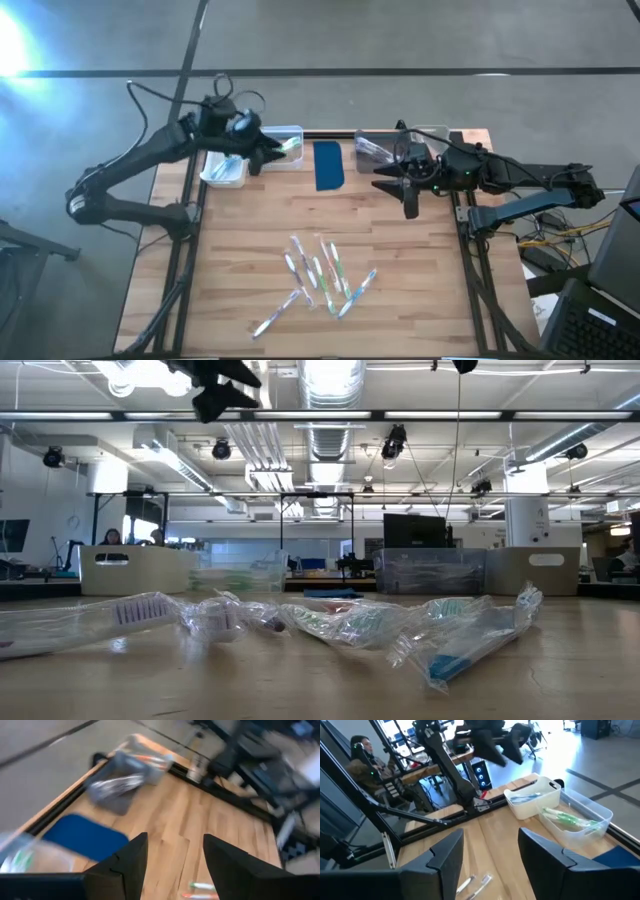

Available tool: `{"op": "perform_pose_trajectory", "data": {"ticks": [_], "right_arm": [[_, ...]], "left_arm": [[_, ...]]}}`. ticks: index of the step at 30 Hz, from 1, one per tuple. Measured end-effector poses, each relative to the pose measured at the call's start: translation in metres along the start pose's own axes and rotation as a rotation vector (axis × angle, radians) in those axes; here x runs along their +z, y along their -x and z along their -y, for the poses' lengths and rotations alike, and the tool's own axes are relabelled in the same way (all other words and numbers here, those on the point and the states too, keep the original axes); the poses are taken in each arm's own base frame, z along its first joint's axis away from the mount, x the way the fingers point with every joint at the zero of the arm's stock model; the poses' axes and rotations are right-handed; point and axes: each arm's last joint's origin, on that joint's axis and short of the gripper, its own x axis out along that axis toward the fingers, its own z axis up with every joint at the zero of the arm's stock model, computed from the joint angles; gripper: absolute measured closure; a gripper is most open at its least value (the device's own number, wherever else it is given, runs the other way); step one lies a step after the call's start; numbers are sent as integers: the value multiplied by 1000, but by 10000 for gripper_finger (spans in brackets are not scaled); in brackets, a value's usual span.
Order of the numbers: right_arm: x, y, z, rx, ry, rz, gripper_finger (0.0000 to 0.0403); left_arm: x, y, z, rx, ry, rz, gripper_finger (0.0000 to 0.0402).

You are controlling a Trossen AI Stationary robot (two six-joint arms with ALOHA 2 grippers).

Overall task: Pick & Place Toothbrushes
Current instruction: Put the orange toothbrush into the gray bin

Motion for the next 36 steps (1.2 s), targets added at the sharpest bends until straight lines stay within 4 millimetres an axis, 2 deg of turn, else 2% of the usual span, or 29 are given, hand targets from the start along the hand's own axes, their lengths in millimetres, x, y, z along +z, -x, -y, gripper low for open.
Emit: {"op": "perform_pose_trajectory", "data": {"ticks": [4,8,19,27,36], "right_arm": [[-3,-6,0,-7,3,-18,233],[-4,-9,0,-10,4,-26,242],[-1,-2,0,0,-2,-5,268],[0,0,0,3,0,-2,283],[0,0,0,3,4,-1,270]], "left_arm": [[-3,-15,18,-86,-213,-19,207],[-11,-33,30,-139,-336,-78,207],[-49,-104,58,-305,-734,-272,208],[-85,-146,77,-369,-883,-412,209],[-107,-185,103,-413,-1097,-510,209]]}}
